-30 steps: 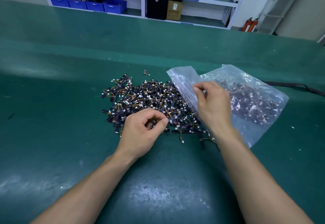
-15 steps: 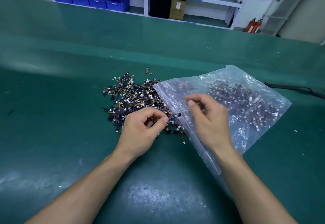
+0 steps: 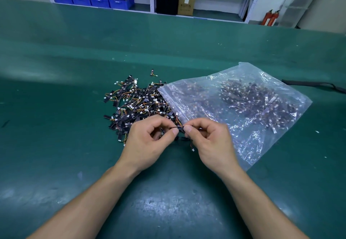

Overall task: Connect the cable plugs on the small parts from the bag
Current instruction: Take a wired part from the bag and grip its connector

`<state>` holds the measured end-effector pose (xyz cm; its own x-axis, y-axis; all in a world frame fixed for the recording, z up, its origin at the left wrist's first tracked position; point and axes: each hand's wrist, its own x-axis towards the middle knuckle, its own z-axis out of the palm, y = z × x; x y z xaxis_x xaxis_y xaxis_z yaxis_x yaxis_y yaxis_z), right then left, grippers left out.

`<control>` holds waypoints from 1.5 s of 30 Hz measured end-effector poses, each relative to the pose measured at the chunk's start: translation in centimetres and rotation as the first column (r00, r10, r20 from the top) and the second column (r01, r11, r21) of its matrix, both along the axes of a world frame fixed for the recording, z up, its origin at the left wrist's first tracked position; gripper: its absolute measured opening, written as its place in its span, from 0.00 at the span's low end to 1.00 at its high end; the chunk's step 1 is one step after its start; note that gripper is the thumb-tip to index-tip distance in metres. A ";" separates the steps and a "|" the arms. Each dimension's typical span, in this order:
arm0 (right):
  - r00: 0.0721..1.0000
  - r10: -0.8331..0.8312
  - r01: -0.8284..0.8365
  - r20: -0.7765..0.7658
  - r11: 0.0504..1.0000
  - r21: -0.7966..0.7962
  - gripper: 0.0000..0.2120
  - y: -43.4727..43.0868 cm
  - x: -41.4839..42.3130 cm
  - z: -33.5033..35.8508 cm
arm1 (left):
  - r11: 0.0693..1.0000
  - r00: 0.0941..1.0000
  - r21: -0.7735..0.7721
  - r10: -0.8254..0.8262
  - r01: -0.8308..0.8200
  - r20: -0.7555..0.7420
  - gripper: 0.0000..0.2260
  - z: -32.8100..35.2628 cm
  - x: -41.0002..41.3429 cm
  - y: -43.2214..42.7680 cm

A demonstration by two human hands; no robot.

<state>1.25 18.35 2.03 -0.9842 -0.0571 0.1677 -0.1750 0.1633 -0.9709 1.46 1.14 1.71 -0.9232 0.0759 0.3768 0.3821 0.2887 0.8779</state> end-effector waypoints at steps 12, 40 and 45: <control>1.000 -0.006 0.007 -0.010 0.999 0.033 0.10 0.4 0.4 0.1 | 1.000 1.000 0.029 0.004 -0.005 0.017 0.04 0.0 0.1 -0.2; 1.000 0.022 -0.022 -0.016 0.999 0.044 0.11 0.4 0.6 0.2 | 0.999 1.000 0.032 0.002 -0.003 0.028 0.03 0.0 0.3 -0.1; 1.000 0.003 -0.003 -0.016 1.000 -0.001 0.04 0.3 0.8 0.4 | 0.999 1.000 0.049 0.014 -0.015 0.027 0.05 0.0 0.2 0.0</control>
<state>2.04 18.69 2.43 -0.9813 -0.0594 0.1831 -0.1904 0.1622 -0.9682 1.66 1.11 1.74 -0.9337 0.0446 0.3553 0.3548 0.2505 0.9008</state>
